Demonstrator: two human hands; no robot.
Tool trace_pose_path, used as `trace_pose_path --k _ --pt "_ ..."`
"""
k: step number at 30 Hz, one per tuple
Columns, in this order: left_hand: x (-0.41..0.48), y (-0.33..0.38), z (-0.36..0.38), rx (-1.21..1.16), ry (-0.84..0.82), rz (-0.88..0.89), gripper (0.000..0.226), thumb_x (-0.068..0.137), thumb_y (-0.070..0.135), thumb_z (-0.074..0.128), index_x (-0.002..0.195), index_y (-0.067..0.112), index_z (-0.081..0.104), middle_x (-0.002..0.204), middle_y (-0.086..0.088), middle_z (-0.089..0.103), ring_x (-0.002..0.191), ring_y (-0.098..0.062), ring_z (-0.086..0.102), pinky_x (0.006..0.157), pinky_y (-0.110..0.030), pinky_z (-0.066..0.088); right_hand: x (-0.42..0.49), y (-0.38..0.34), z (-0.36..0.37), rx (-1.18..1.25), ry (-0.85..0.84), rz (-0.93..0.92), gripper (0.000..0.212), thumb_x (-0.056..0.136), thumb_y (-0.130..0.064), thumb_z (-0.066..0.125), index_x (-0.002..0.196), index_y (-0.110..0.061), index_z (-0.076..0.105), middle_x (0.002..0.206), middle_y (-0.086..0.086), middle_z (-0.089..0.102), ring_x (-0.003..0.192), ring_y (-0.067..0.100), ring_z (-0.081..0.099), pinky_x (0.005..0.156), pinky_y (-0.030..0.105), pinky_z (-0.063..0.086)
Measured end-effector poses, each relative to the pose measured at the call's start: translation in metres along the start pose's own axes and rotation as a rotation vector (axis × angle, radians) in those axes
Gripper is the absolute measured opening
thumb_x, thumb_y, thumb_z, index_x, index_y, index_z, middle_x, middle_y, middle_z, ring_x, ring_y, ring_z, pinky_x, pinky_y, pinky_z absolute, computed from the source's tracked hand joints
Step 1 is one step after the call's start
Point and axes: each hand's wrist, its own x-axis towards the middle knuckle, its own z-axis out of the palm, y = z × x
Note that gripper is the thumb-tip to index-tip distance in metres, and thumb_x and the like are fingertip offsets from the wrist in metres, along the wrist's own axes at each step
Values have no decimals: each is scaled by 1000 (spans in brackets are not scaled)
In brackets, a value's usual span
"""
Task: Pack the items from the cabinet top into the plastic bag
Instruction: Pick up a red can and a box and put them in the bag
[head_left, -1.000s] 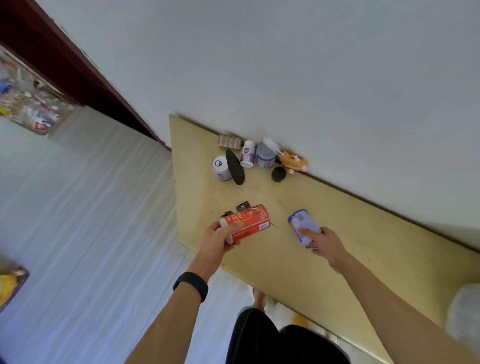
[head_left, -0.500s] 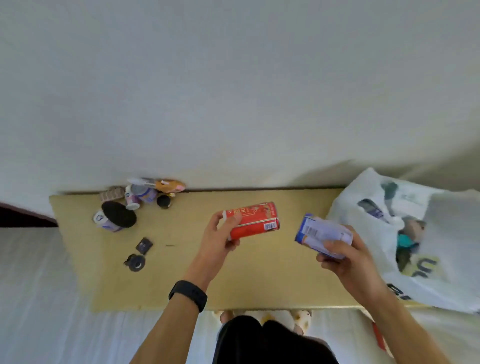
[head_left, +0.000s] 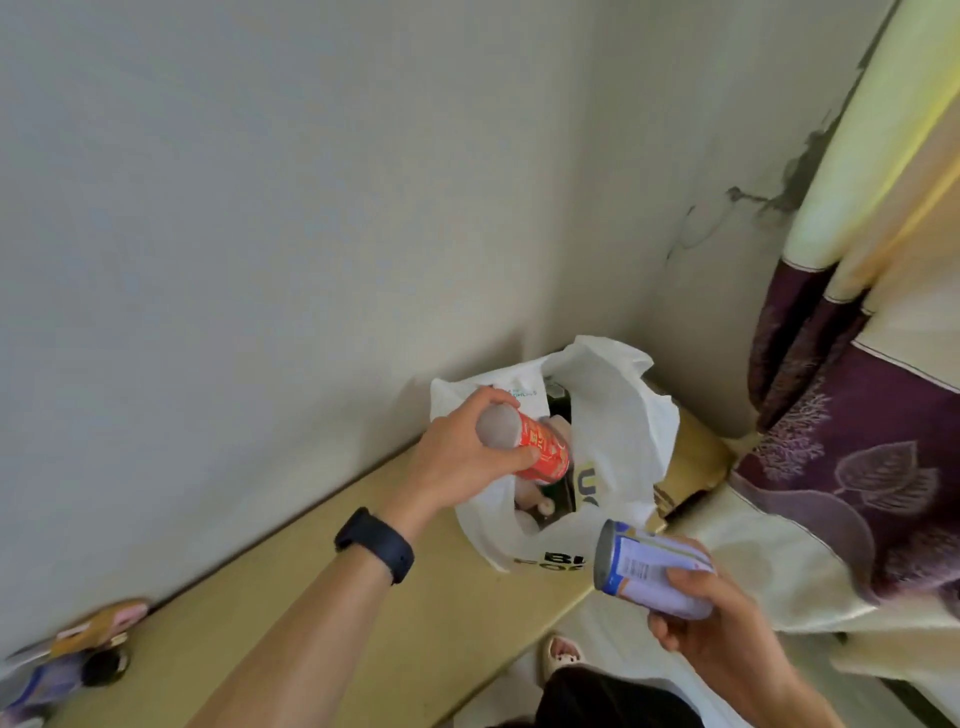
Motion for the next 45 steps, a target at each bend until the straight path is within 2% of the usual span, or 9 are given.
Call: trace_pose_path --k 6,10,14,19,23,26,31,37,45 --pt "32 0 58 400 -156 -12 57 70 54 74 119 43 47 108 8 63 95 -16 59 80 -38 53 -9 5 -33 49 90 45 110 15 -28 90 118 -4 59 68 29 55 38 30 50 35 24 38" --pt "40 -8 83 702 -192 36 57 73 55 68 123 35 47 105 5 64 96 -22 62 68 -34 51 -9 3 -41 41 93 32 110 17 -34 94 117 -4 60 70 28 56 43 31 51 37 26 38" --pt "47 -19 95 831 -199 17 56 76 55 66 123 33 44 105 1 63 93 -24 63 60 -31 45 -7 -3 -46 -22 71 20 104 22 -36 94 114 -2 58 77 28 57 47 31 51 39 27 39" --pt "56 -26 104 793 -191 -18 54 78 50 66 124 31 45 107 0 64 94 -24 63 66 -33 50 -2 -7 -50 -84 89 36 103 24 -36 93 114 -2 56 80 28 62 49 31 52 40 27 38" --pt "61 -24 115 687 -148 3 53 80 56 65 124 32 48 111 3 65 99 -23 64 71 -33 51 1 -9 -55 -114 95 58 85 37 -25 82 114 -2 56 80 28 63 49 31 51 40 27 37" --pt "60 -31 129 726 -164 4 50 83 57 62 124 33 47 114 1 63 103 -25 62 73 -34 50 2 -10 -58 -120 110 64 78 40 -24 80 112 -3 58 82 31 64 50 32 51 41 27 36" --pt "50 -45 145 835 -176 49 48 82 48 65 124 31 49 114 -5 63 108 -29 55 82 -36 48 3 -11 -62 -136 141 64 79 38 -24 80 111 -3 58 83 29 65 51 33 51 44 29 36" --pt "51 -49 142 788 -190 37 44 82 52 62 119 31 50 112 -2 64 107 -27 56 75 -35 49 5 -9 -58 -162 138 67 80 39 -26 81 112 -2 57 84 28 66 52 33 52 45 30 37" --pt "54 -54 154 734 -151 39 50 81 50 65 124 34 46 112 -5 60 102 -29 59 79 -40 51 5 -4 -49 -199 117 75 79 41 -25 82 112 -3 54 82 25 68 52 33 54 43 30 38"
